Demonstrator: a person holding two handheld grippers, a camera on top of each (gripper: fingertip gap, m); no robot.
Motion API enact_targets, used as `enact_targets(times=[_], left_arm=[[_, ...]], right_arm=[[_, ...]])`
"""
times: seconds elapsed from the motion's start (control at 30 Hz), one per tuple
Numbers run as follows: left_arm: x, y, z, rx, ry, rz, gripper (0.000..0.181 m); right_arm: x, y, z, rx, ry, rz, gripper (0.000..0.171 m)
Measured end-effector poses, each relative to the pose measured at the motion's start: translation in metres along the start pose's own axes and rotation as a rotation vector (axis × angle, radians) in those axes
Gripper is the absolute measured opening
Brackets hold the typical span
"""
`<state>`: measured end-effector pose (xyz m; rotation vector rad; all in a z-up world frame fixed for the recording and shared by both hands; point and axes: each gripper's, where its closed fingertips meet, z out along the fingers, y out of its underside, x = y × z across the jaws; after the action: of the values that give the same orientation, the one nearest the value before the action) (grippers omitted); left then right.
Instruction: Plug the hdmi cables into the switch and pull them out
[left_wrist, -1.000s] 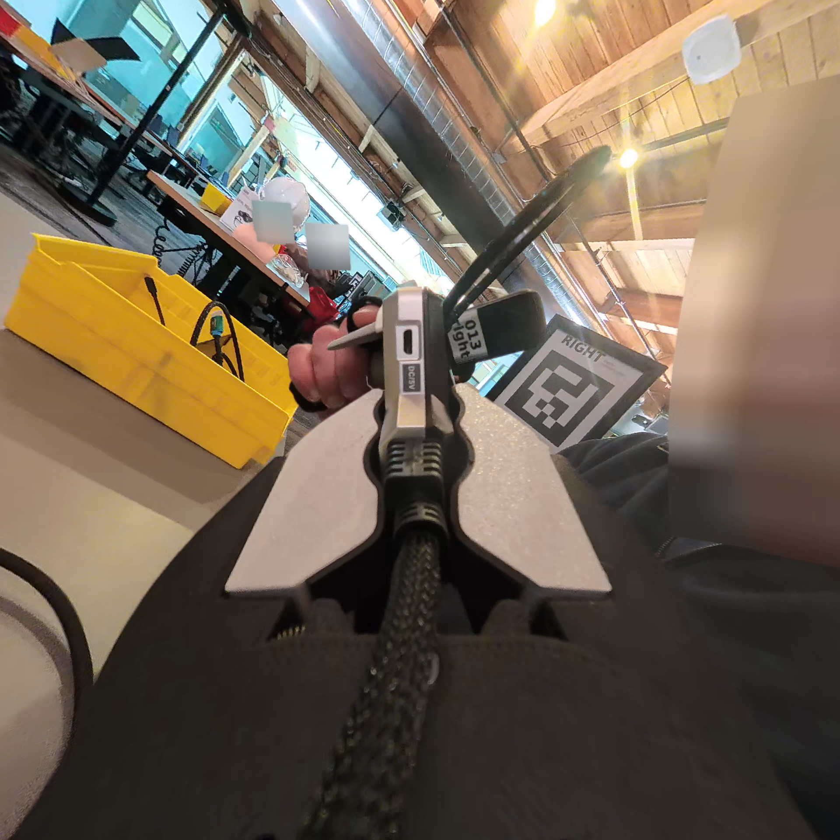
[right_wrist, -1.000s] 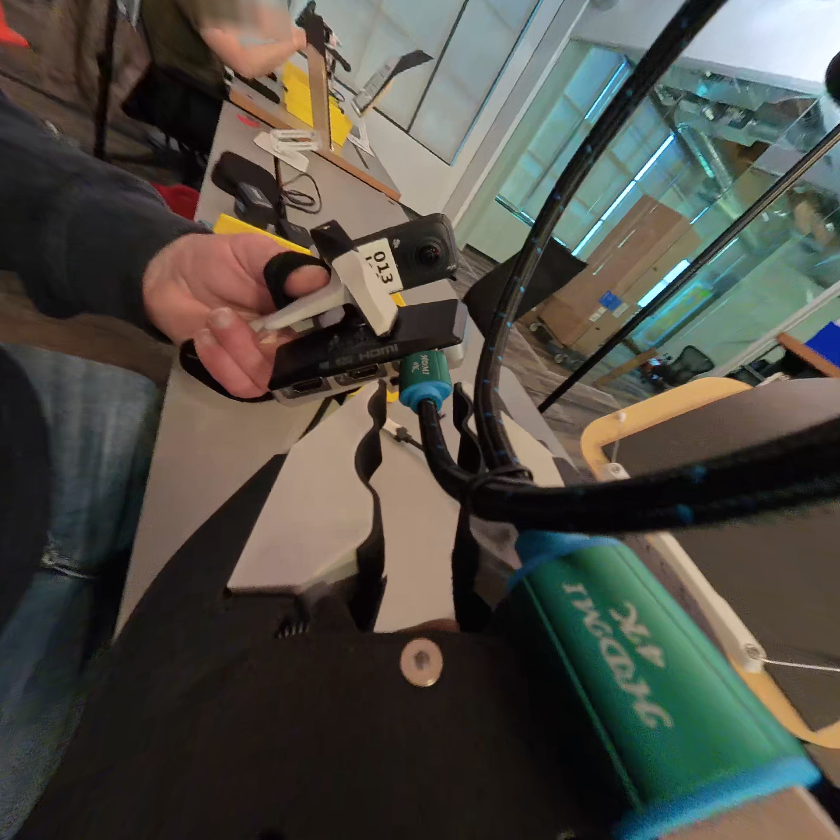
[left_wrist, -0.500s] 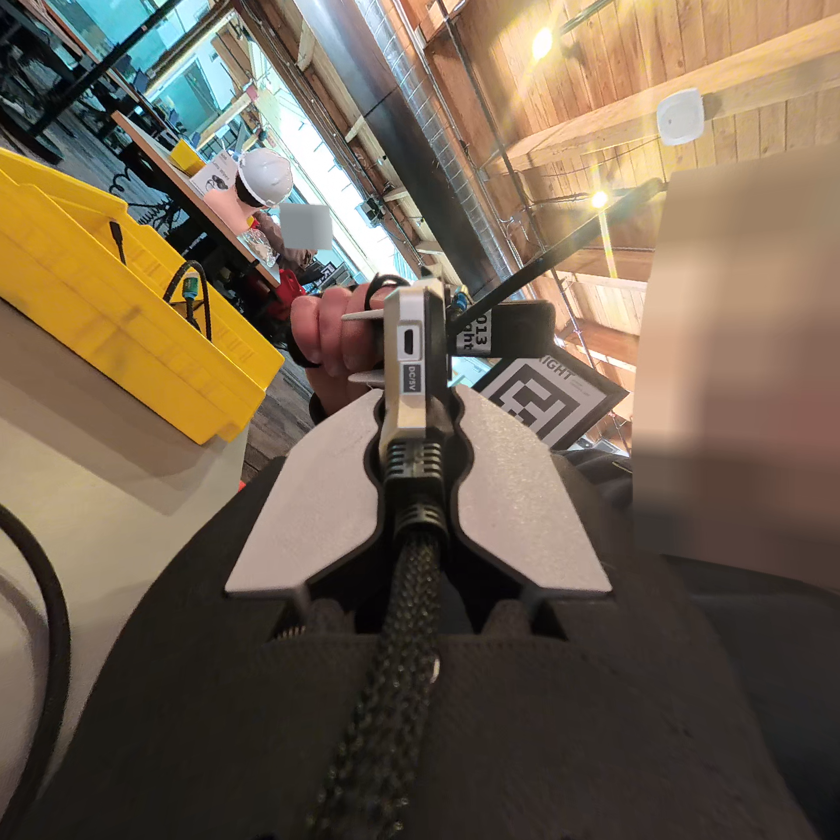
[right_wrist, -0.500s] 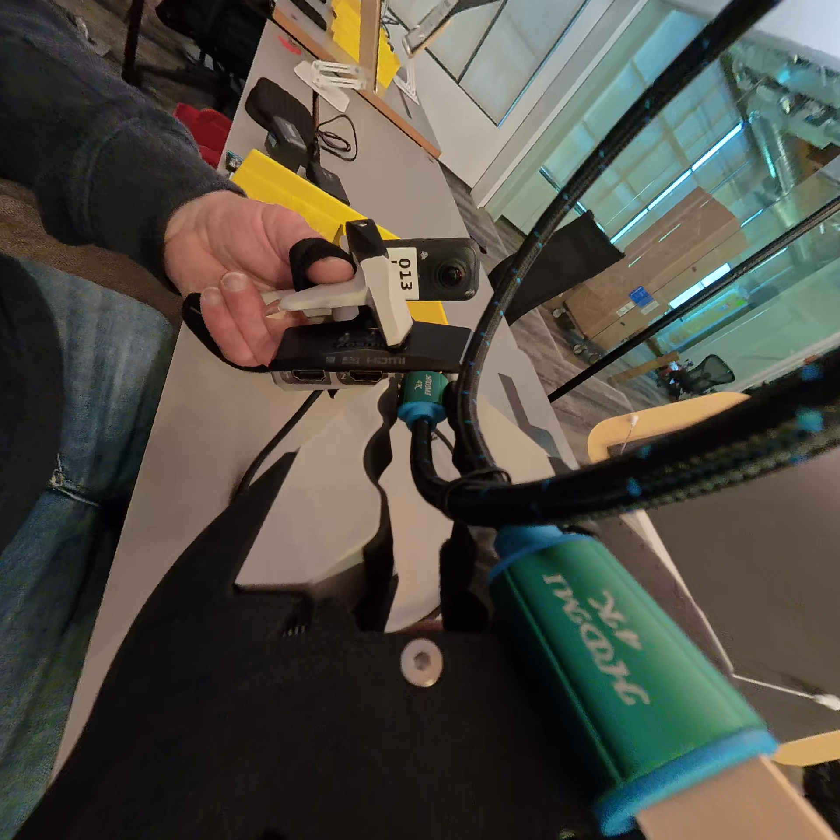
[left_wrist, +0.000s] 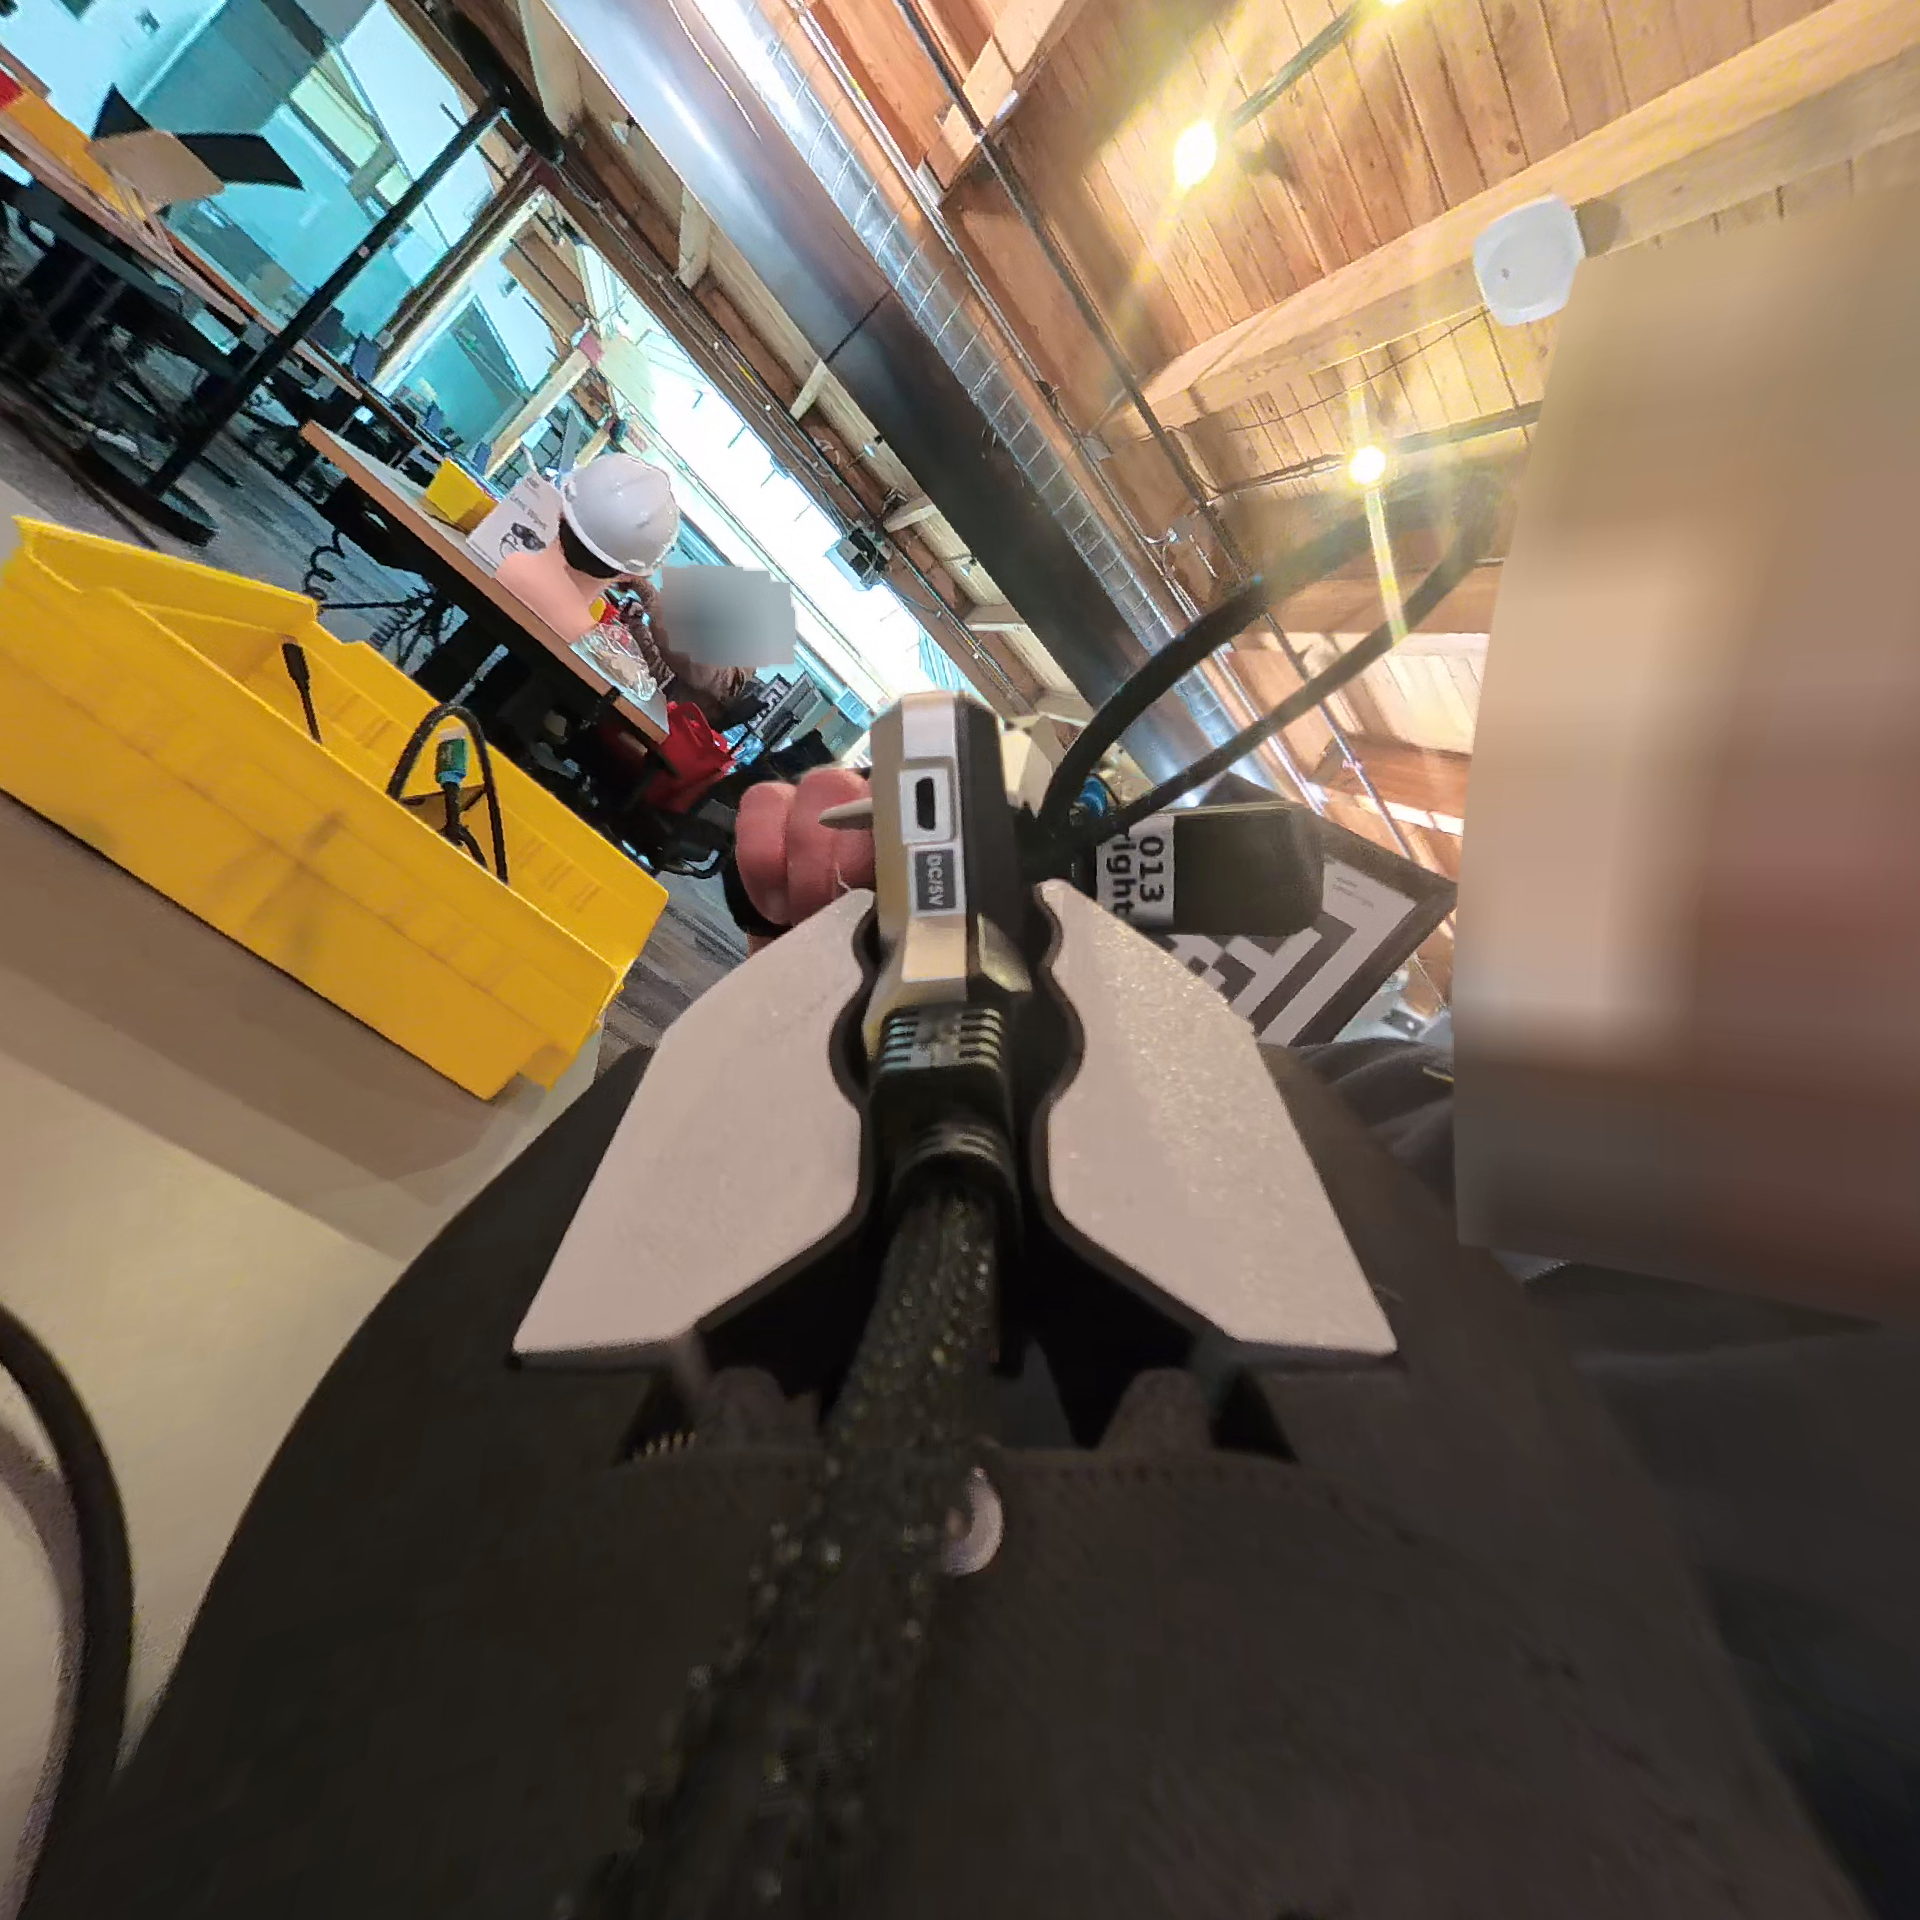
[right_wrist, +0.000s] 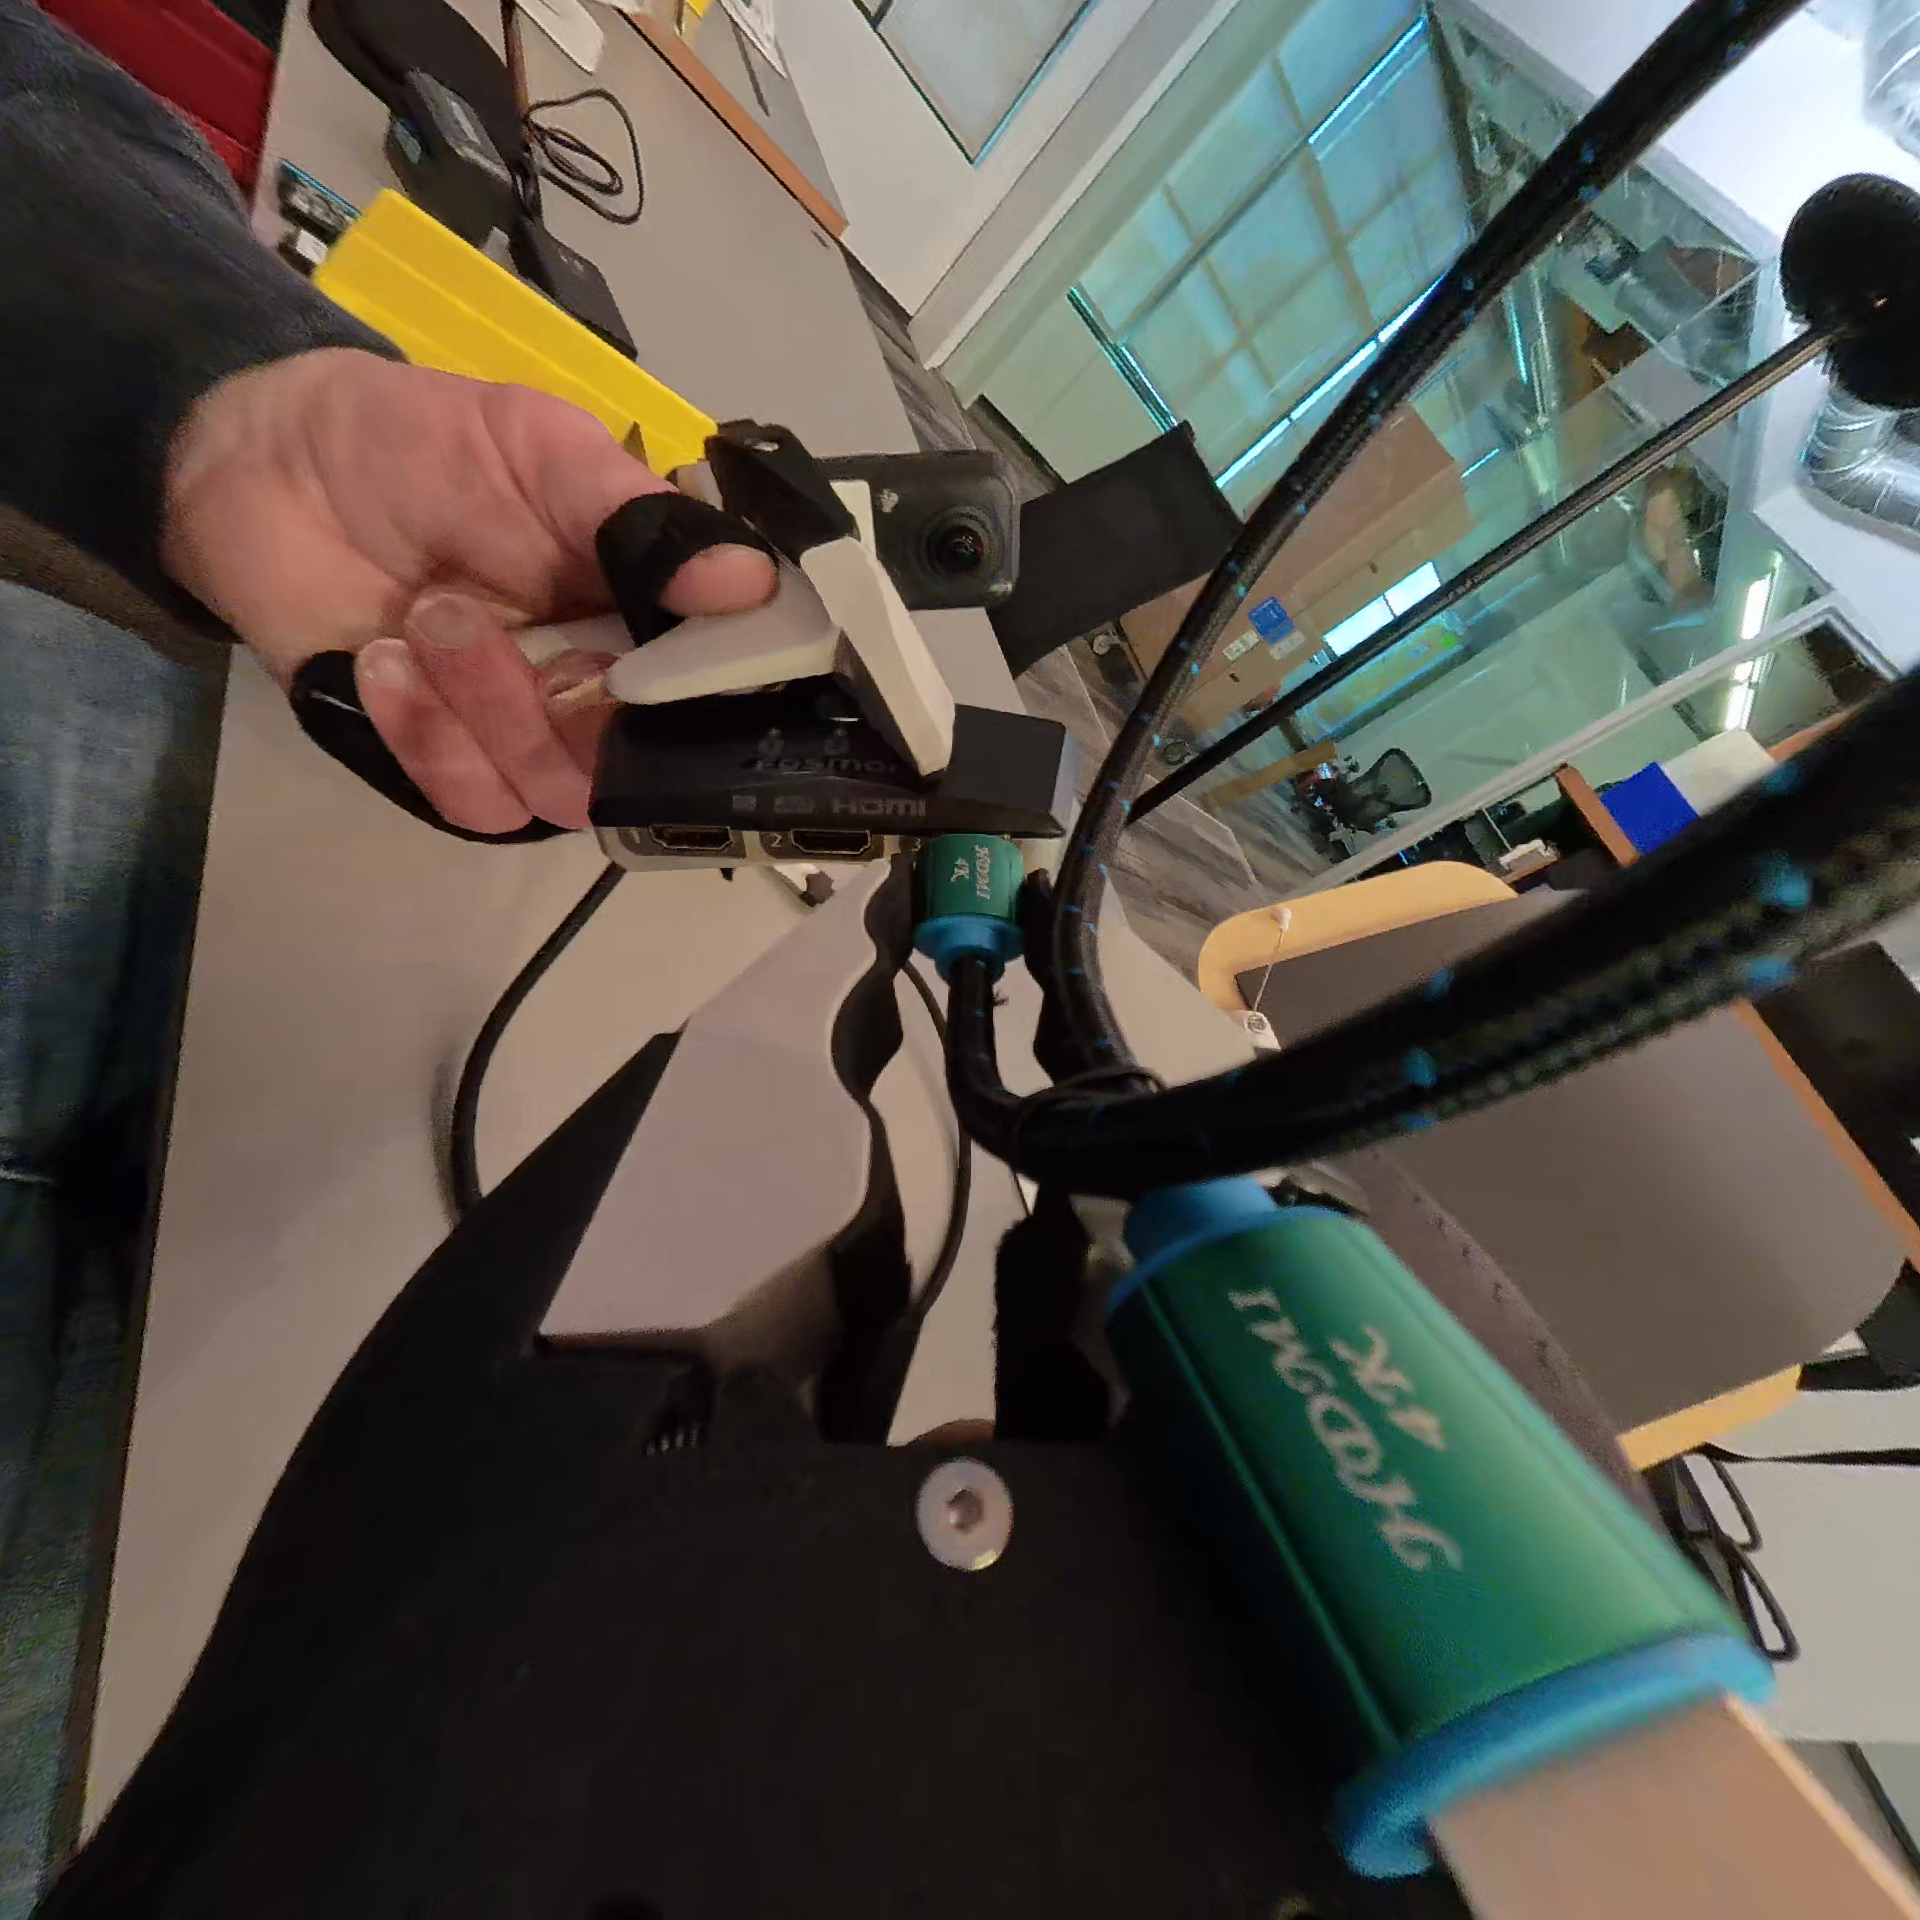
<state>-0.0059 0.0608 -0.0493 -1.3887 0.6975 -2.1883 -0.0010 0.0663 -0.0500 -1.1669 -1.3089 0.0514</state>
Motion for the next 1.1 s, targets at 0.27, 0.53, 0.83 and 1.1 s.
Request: enact_targets(times=[0.27, 0.53, 0.83, 1.1], left_arm=[[0.004, 0.012, 0.008, -0.033, 0.038, -0.005, 0.024], [0.01, -0.003, 0.002, 0.017, 0.017, 0.037, 0.022], [0.015, 0.006, 0.009, -0.02, 0.056, 0.056, 0.023], [0.011, -0.009, -0.001, 0.045, 0.028, 0.05, 0.023]], right_arm=[[-0.005, -0.002, -0.013, 0.128, -0.259, 0.17, 0.016], [0.002, -0.007, -0.005, 0.028, 0.022, 0.049, 0.017], [-0.005, -0.011, -0.018, 0.148, -0.263, 0.213, 0.02], [0.001, -0.008, -0.004, 0.029, 0.026, 0.107, 0.018]])
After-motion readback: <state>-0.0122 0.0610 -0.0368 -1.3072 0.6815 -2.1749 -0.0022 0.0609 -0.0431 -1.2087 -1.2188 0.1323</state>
